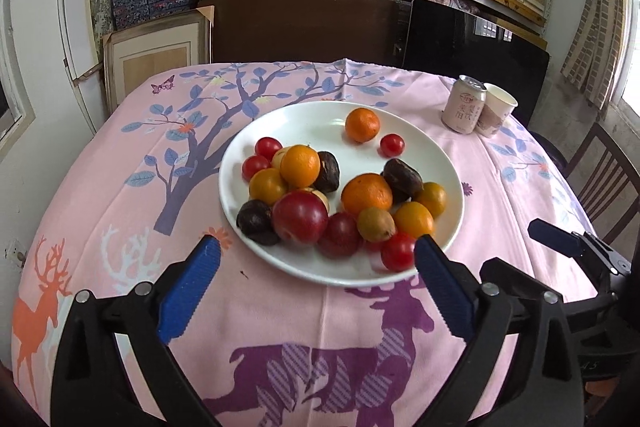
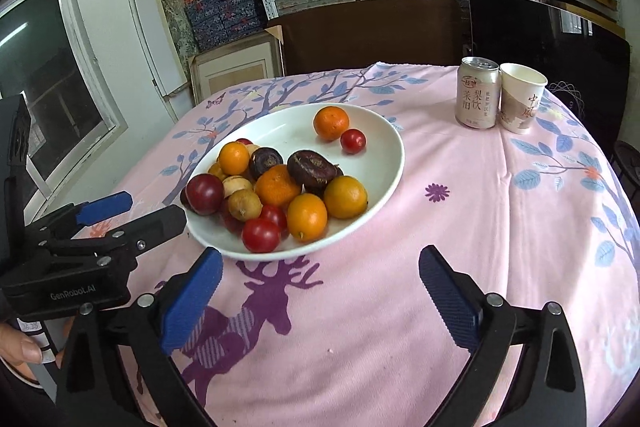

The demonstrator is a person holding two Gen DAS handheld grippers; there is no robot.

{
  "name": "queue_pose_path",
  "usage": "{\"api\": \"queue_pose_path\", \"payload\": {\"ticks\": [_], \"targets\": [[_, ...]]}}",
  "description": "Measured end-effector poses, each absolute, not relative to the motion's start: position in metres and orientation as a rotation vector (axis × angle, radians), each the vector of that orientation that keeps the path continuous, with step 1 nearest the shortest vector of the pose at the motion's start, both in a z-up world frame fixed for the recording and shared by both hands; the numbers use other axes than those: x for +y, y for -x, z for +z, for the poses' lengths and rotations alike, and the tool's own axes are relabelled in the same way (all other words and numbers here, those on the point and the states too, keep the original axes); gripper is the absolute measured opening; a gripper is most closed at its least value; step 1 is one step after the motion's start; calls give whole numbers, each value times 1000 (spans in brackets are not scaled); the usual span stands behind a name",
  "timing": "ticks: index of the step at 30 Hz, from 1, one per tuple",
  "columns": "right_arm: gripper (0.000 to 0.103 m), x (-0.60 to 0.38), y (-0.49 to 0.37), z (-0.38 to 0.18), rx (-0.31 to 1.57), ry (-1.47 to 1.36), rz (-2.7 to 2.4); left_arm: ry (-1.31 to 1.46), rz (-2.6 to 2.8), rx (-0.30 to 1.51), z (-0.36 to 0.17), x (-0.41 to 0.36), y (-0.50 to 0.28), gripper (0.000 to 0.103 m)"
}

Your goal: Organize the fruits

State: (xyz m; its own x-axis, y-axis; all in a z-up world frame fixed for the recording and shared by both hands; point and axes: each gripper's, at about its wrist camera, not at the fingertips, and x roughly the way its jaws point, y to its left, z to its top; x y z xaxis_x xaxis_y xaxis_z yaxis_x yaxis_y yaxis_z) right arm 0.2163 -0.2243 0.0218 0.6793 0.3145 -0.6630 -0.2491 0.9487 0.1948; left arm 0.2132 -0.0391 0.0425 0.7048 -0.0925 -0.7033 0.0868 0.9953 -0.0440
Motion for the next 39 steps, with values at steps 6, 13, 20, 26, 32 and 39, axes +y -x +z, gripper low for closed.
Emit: {"api": "queue_pose_path", "payload": {"ticks": [6, 13, 20, 26, 32, 39], "targets": [[99, -226, -189, 19, 753, -68, 302, -26, -96, 786, 37, -45, -180, 96], [99, -230, -168, 10, 755, -46, 282, -50, -79, 785, 29, -47, -150, 97], [99, -234, -153, 0, 775, -36, 272, -32, -73, 806, 19, -45, -137, 98], [99, -241, -147, -6, 779, -55, 270, -32, -82, 812, 11, -47, -130, 98], [99, -244, -146, -7, 782, -71, 270, -34, -84, 815, 8, -47, -127, 98], [99, -242, -146, -9, 793, -65, 279, -32, -96, 805, 9, -47, -125, 98]]}}
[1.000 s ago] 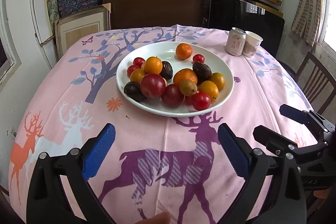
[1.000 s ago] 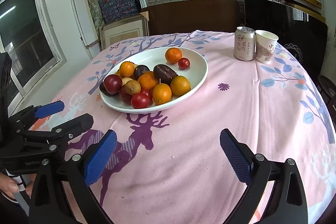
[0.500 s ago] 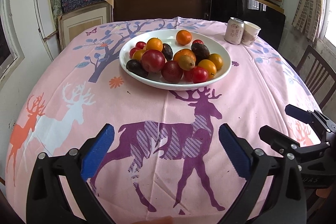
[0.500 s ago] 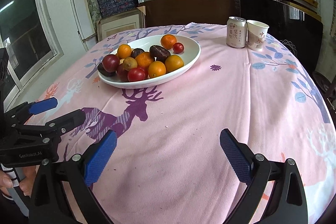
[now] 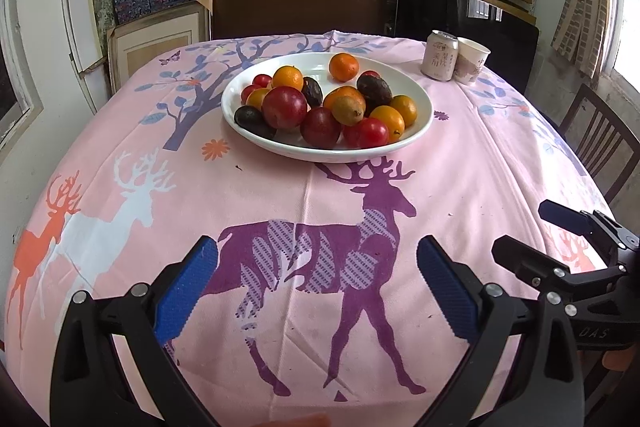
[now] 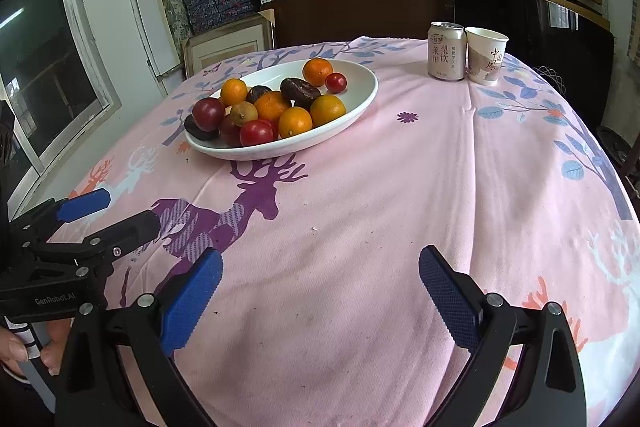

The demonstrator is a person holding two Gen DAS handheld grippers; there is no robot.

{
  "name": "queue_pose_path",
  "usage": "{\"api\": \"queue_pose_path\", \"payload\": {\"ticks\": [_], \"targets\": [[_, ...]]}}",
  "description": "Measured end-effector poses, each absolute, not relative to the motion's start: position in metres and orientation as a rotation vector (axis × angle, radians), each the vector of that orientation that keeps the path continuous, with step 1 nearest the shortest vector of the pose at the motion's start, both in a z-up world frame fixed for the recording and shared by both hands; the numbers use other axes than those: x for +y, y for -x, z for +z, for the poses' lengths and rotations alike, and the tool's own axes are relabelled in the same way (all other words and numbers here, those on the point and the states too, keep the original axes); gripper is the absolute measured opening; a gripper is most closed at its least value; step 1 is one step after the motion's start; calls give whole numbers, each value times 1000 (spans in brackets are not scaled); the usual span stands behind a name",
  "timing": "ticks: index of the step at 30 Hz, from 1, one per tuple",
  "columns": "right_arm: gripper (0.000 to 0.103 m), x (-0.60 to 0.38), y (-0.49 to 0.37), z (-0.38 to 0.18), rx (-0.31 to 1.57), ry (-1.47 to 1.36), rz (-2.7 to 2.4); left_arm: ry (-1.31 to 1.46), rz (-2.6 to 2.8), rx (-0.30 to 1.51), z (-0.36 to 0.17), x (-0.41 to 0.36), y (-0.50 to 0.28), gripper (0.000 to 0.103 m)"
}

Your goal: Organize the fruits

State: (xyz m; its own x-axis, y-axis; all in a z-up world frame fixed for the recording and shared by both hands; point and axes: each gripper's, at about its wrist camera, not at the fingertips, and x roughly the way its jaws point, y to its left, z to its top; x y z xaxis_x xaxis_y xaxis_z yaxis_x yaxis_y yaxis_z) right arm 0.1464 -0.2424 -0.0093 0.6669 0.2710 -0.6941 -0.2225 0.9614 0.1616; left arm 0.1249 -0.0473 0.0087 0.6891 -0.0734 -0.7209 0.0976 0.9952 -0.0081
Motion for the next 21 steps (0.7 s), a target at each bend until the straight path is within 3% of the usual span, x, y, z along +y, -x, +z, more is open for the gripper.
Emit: {"api": "queue_pose_path", "payload": {"ticks": [21], "targets": [[99, -249, -151, -27, 859, -47, 243, -50, -92, 858, -17, -45, -135, 98]]}}
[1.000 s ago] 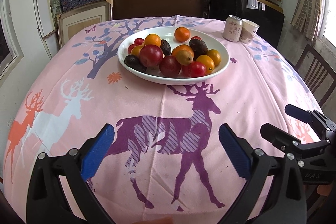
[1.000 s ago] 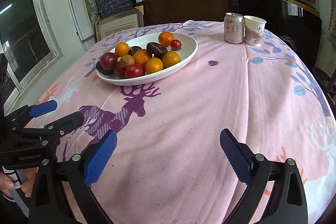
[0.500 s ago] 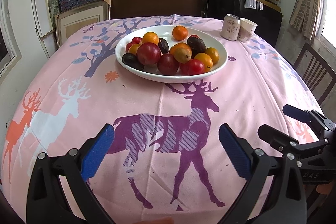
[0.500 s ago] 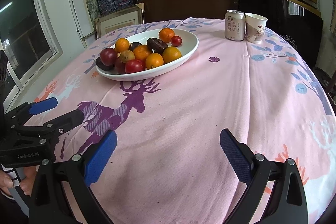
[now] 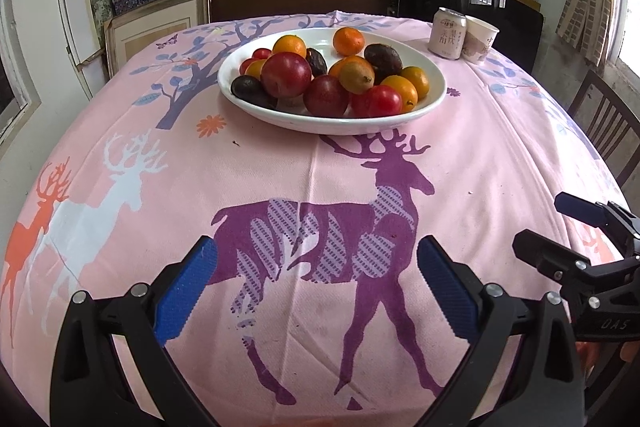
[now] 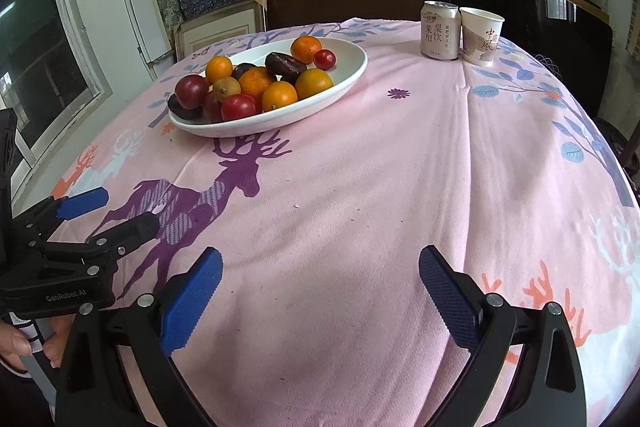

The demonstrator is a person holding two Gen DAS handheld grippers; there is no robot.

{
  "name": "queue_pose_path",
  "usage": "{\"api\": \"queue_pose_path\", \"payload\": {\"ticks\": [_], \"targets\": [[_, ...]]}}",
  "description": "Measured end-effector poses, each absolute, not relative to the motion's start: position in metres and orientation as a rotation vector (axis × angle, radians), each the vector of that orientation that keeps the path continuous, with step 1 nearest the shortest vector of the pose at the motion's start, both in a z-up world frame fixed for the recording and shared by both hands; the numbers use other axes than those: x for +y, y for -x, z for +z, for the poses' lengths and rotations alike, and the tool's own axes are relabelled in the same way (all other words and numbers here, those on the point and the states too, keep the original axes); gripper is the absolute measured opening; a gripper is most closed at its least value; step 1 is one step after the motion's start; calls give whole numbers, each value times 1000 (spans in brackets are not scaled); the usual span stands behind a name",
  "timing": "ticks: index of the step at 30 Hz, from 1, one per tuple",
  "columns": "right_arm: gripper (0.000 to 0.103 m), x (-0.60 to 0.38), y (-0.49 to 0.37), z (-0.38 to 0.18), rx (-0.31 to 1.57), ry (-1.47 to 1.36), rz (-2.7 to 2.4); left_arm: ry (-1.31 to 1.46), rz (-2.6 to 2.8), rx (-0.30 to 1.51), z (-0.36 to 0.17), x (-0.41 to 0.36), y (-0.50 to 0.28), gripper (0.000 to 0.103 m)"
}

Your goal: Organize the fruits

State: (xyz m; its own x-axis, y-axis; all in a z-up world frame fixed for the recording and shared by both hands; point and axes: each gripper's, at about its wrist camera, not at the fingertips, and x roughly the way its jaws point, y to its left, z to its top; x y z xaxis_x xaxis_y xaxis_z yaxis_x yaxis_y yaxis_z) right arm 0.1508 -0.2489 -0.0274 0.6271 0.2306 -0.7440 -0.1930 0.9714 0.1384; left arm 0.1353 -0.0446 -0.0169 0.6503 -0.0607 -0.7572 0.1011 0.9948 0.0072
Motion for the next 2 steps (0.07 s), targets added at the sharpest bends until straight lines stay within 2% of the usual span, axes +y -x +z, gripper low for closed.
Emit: {"api": "queue_pose_path", "payload": {"ticks": [2], "targets": [[99, -250, -152, -30, 872, -46, 235, -55, -98, 869, -21, -46, -136, 98]]}}
